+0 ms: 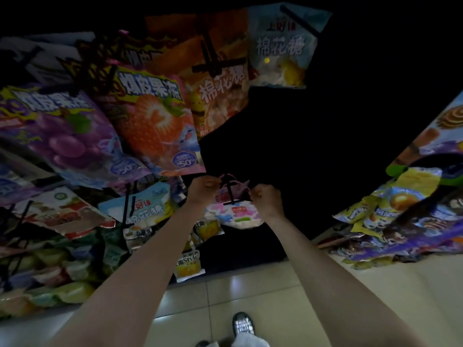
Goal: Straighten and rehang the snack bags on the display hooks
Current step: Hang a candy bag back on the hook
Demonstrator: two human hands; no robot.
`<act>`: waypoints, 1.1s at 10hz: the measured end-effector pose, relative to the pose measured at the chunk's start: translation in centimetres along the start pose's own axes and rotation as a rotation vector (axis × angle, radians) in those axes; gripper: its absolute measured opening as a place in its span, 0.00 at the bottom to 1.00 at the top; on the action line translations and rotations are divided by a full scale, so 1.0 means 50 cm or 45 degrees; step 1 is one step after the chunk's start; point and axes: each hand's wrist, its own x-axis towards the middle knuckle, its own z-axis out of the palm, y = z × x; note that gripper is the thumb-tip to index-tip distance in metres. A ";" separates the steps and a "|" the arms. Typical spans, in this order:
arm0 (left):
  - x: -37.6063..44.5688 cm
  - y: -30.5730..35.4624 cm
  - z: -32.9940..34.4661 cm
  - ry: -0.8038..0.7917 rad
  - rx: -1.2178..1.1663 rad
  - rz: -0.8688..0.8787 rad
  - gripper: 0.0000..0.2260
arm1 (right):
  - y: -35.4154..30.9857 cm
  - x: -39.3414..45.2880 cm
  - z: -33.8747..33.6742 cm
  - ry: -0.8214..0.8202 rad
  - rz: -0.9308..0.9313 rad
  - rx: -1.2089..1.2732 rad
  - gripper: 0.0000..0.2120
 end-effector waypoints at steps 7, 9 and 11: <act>-0.201 0.017 -0.277 0.550 0.017 0.479 0.10 | -0.371 -0.088 -0.089 0.048 -0.500 0.558 0.10; -0.241 0.026 -0.307 0.609 0.101 0.581 0.13 | -0.402 -0.104 -0.109 0.094 -0.563 0.708 0.04; -0.248 0.047 -0.311 0.587 0.057 0.648 0.14 | -0.396 -0.091 -0.127 0.391 -0.524 0.582 0.11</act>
